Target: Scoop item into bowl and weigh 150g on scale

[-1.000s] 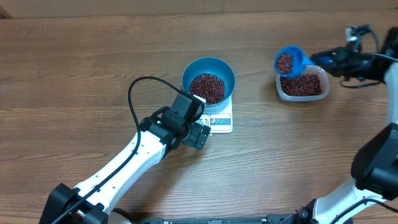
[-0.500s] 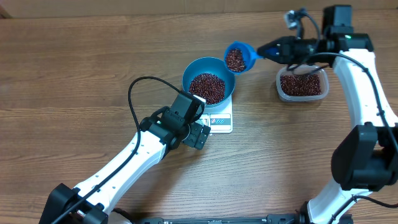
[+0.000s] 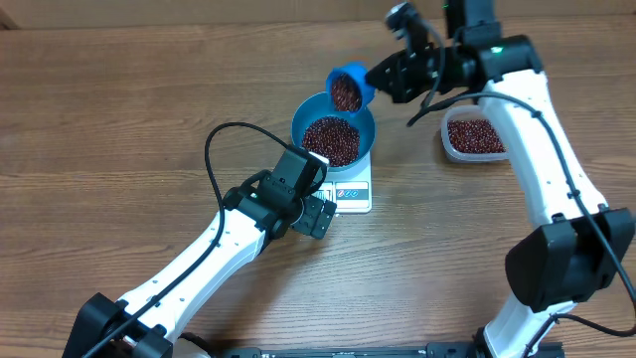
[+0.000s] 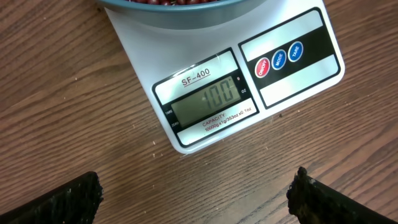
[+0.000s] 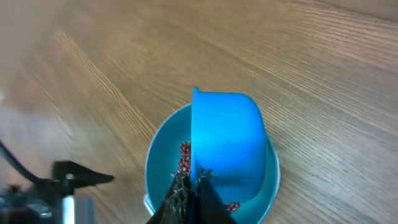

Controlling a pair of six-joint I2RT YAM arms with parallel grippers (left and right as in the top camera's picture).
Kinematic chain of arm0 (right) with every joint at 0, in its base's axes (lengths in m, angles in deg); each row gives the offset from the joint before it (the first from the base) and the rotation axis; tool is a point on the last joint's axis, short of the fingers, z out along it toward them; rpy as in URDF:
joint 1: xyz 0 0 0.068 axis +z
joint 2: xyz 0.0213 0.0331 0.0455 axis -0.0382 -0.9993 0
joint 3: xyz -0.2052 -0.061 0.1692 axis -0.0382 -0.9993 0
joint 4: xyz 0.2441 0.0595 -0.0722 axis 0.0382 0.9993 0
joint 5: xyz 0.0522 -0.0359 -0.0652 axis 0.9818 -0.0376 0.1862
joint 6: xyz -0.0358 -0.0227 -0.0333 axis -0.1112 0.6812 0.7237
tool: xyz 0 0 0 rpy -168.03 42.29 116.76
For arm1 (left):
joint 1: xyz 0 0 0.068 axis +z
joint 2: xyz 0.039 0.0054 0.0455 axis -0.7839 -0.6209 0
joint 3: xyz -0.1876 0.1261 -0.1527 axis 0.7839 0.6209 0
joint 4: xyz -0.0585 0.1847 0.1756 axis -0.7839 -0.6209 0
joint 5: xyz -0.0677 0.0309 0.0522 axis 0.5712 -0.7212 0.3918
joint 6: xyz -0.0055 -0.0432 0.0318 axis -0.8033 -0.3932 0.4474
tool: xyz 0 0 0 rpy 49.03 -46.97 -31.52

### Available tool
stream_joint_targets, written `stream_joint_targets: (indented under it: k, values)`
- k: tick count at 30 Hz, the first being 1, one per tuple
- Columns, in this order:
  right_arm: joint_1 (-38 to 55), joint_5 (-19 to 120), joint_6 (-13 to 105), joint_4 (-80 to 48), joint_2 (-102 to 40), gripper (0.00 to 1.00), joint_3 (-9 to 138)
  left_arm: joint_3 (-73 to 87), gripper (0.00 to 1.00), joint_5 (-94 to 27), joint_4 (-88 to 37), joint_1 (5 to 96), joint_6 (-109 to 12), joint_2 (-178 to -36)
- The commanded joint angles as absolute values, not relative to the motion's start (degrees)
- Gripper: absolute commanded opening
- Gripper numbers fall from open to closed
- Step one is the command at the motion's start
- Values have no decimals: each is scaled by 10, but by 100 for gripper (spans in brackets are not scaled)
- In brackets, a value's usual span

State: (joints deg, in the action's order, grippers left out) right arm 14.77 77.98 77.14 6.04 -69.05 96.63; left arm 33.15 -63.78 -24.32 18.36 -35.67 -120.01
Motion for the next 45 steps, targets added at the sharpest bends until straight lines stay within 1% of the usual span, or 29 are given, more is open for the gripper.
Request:
stream_joint_targets:
  k: [1,3,7,27,45]
  values:
    - [182,680,831,57,-668,4,983,333,100,-645,-243,186,-346,-1200]
    - [202,646,860,56,-668,4,983,333,99,-645,-243,186,-346,-1200]
    - [218,630,904,55,-668,4,983,333,99,-645,-243,186,-346,-1200]
    - [220,621,864,54,-668,4,983,333,100,-645,-243,186,-346,-1200]
    - [220,621,865,34,-668,4,983,333,100,-645,-243,186,-346,-1200]
